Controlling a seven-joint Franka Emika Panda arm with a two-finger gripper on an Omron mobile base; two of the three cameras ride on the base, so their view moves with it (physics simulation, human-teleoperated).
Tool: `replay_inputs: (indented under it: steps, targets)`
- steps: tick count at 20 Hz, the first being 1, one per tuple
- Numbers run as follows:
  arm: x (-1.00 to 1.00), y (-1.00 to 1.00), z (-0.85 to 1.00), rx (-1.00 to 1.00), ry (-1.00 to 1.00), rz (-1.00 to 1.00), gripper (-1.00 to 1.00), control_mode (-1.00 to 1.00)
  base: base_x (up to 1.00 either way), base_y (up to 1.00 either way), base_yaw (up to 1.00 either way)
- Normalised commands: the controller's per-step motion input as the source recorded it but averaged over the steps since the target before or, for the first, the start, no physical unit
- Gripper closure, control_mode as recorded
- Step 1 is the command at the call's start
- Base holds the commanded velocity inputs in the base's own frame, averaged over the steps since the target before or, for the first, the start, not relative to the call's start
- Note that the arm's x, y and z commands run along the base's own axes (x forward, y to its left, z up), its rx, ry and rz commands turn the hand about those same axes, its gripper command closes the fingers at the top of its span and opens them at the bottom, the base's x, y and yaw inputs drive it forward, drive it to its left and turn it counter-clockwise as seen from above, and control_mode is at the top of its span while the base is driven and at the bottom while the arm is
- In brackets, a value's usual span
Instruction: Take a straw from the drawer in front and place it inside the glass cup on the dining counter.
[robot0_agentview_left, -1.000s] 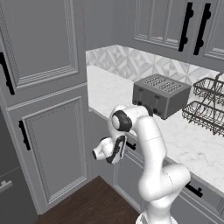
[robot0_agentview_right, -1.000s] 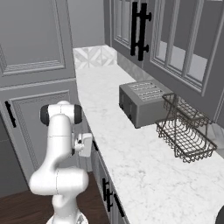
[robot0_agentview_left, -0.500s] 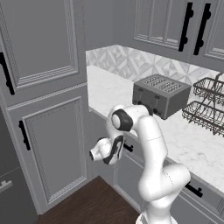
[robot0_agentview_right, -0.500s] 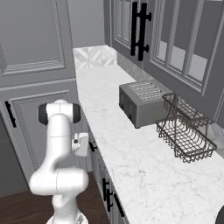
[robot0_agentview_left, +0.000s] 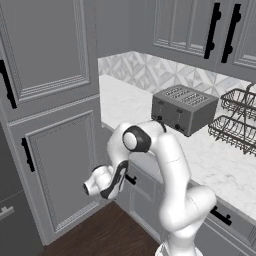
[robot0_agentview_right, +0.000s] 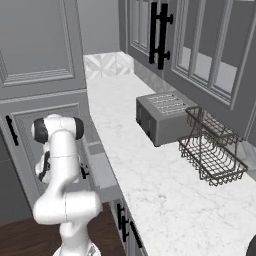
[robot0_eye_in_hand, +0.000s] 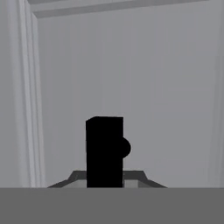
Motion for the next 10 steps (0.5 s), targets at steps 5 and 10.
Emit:
replay_inputs:
  steps: [5, 10]
  targets:
    - [-0.62, 1.0, 0.0, 0.0, 0.0, 0.06, 1.0, -1.0, 0.0, 0.0, 0.0]
    - [-0.46, 1.0, 0.0, 0.0, 0.05, 0.05, 1.0, -1.0, 0.0, 0.0, 0.0]
